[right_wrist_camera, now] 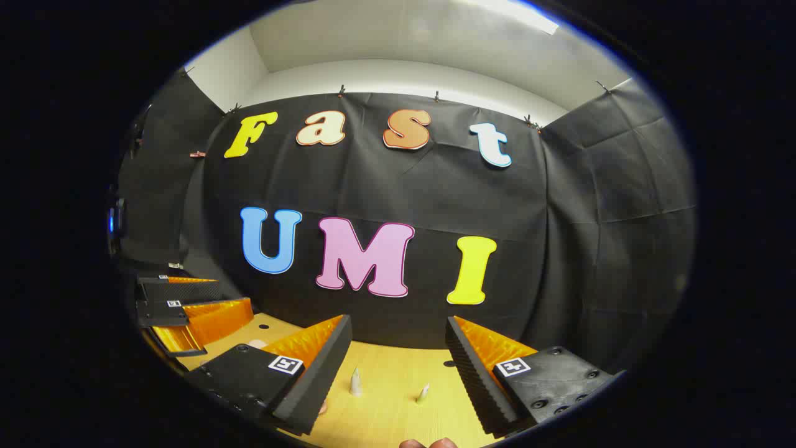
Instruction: First open the suitcase, pack the skin care products into it, and then close the suitcase.
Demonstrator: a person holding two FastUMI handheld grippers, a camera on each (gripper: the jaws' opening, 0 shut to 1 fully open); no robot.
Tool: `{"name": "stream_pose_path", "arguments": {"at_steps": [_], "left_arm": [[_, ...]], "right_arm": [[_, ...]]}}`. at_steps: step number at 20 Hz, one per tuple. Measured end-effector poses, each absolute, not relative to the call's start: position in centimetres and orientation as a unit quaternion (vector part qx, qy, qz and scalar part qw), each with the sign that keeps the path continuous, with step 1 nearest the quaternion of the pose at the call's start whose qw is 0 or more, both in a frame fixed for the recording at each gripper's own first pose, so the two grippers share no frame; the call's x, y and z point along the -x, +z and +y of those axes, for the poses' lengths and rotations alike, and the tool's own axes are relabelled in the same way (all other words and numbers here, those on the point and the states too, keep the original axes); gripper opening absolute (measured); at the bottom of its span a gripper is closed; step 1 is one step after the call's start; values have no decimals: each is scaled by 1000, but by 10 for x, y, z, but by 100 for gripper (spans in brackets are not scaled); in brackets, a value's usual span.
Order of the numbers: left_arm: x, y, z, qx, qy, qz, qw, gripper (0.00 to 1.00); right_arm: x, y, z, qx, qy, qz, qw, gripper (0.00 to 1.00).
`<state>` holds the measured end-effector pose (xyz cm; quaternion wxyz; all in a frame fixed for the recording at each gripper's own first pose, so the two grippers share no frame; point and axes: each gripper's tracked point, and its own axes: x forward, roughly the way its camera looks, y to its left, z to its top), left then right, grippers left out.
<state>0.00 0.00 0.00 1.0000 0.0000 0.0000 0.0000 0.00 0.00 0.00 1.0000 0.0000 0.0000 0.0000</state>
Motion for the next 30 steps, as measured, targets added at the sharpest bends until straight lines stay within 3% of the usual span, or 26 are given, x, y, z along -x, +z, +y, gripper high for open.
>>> {"name": "stream_pose_path", "arguments": {"at_steps": [3,15,25,30], "left_arm": [[-8,10,2,5,17,0,1000,95],[-21,-12,16,-2,93,45,995,95],[-33,-63,7,72,74,132,986,96],[-38,-64,9,53,82,132,986,96]], "right_arm": [[-12,1,-11,-11,10,9,1000,96],[-26,-23,-73,-1,-40,13,999,96],[-22,-33,-87,11,-42,19,999,96],[-18,-39,-96,10,-44,25,999,96]]}}
